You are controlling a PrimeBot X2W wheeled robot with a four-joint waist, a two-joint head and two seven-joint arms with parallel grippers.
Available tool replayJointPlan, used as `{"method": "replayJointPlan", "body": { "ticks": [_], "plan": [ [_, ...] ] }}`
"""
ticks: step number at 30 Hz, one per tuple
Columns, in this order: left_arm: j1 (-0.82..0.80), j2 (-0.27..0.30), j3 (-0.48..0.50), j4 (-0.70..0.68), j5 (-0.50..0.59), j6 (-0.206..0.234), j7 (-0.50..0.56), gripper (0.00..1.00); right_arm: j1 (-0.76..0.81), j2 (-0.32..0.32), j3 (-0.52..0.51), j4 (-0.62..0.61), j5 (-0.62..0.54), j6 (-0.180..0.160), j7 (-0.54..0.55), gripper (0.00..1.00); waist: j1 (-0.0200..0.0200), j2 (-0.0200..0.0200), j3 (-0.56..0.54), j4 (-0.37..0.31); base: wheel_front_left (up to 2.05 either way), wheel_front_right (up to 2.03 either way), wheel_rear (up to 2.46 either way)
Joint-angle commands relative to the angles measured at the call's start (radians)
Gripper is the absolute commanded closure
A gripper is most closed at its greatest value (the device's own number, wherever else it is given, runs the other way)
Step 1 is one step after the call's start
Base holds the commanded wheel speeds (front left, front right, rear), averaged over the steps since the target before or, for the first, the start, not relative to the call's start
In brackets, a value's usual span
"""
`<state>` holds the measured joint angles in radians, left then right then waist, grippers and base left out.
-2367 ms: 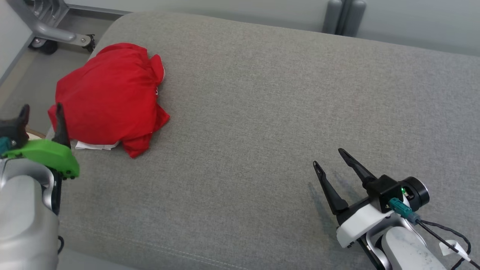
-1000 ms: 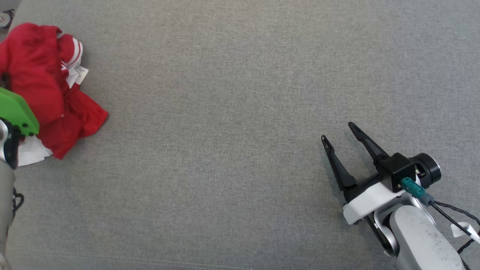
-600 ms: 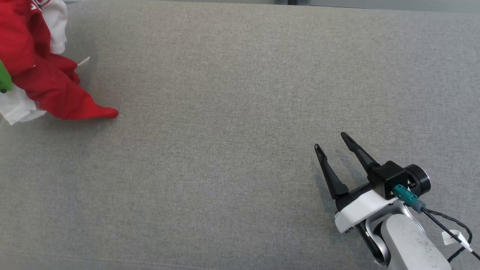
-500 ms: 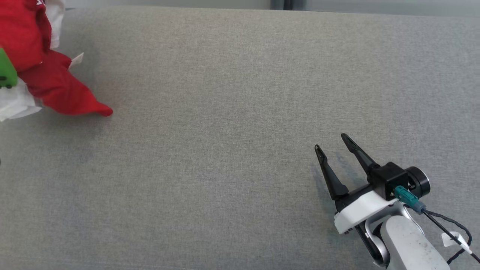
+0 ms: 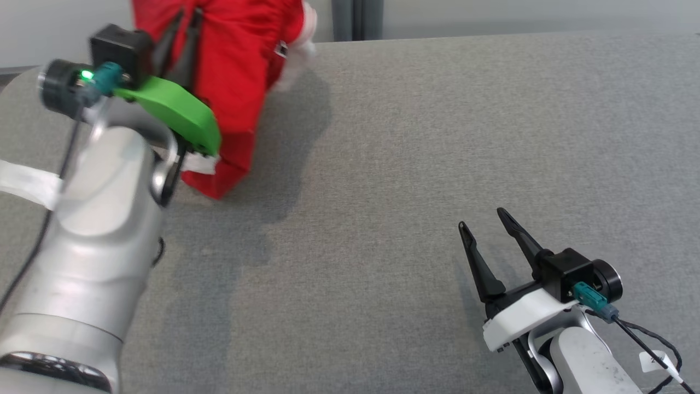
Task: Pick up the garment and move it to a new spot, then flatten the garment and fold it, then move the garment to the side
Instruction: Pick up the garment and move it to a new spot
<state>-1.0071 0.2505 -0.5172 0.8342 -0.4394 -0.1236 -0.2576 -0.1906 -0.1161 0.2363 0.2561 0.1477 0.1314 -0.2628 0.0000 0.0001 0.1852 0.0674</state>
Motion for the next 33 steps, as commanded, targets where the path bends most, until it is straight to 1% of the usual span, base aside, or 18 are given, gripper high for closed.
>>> {"method": "replayJointPlan", "body": {
  "ticks": [1, 5, 7, 13, 14, 15, 16, 17, 21, 30, 33],
  "plan": [
    [0.044, -0.028, -0.027, -0.032, -0.011, -0.005, -0.006, 1.0, 0.012, 0.0, 0.0, 0.003, 0.001, -0.001, -0.003, 0.0, 0.0, -0.0001, -0.033, -0.069, 0.0, 0.0, 0.0],
    [0.122, -0.08, -0.099, -0.092, -0.041, -0.006, -0.005, 1.0, 0.023, 0.002, -0.001, 0.005, 0.004, -0.001, -0.003, 0.0, 0.0, -0.0001, -0.046, -0.126, 0.0, 0.0, 0.0],
    [0.159, -0.091, -0.126, -0.099, -0.056, -0.006, -0.003, 1.0, 0.024, 0.001, 0.0, 0.005, 0.006, -0.001, -0.003, 0.0, 0.0, -0.0001, -0.046, -0.156, 0.0, 0.0, 0.0],
    [0.261, -0.118, -0.17, -0.032, -0.102, -0.007, -0.005, 1.0, 0.037, 0.0, -0.004, 0.005, 0.006, -0.001, -0.003, 0.0, 0.0, -0.0001, -0.038, -0.225, 0.0, 0.0, 0.0],
    [0.275, -0.119, -0.171, -0.018, -0.106, -0.007, -0.007, 0.9, 0.037, 0.0, -0.005, 0.005, 0.006, -0.001, -0.003, 0.0, 0.0, -0.0001, -0.036, -0.233, 0.0, 0.0, 0.0],
    [0.287, -0.118, -0.174, -0.001, -0.102, -0.007, -0.008, 0.59, 0.038, 0.0, -0.007, 0.006, 0.007, -0.001, -0.003, 0.0, 0.0, -0.0001, -0.035, -0.238, 0.0, 0.0, 0.0],
    [0.301, -0.12, -0.171, 0.013, -0.109, -0.007, -0.009, 0.02, 0.038, -0.001, -0.009, 0.008, 0.009, -0.001, -0.003, 0.0, 0.0, -0.0001, -0.035, -0.242, 0.0, 0.0, 0.0],
    [0.308, -0.122, -0.162, 0.014, -0.113, -0.007, -0.008, 0.0, 0.038, -0.001, -0.01, 0.009, 0.011, -0.001, -0.003, 0.0, 0.0, -0.0001, -0.035, -0.244, 0.0, 0.0, 0.0],
    [0.347, -0.123, -0.125, -0.015, -0.105, -0.007, -0.009, 0.0, 0.042, -0.003, -0.018, 0.014, 0.012, -0.001, -0.003, 0.0, 0.0, -0.0001, -0.044, -0.24, 0.0, 0.0, 0.0],
    [0.503, -0.156, 0.036, -0.167, -0.051, 0.006, -0.008, 0.0, 0.062, 0.0, -0.021, 0.019, 0.013, -0.001, -0.003, 0.0, 0.0, -0.0001, -0.112, -0.177, 0.0, 0.0, 0.0],
    [0.561, -0.165, 0.076, -0.193, -0.028, 0.005, -0.007, 0.0, 0.067, 0.003, -0.012, 0.021, 0.014, -0.001, -0.003, 0.0, 0.0, -0.0001, -0.134, -0.161, 0.0, 0.0, 0.0]
  ]
}}
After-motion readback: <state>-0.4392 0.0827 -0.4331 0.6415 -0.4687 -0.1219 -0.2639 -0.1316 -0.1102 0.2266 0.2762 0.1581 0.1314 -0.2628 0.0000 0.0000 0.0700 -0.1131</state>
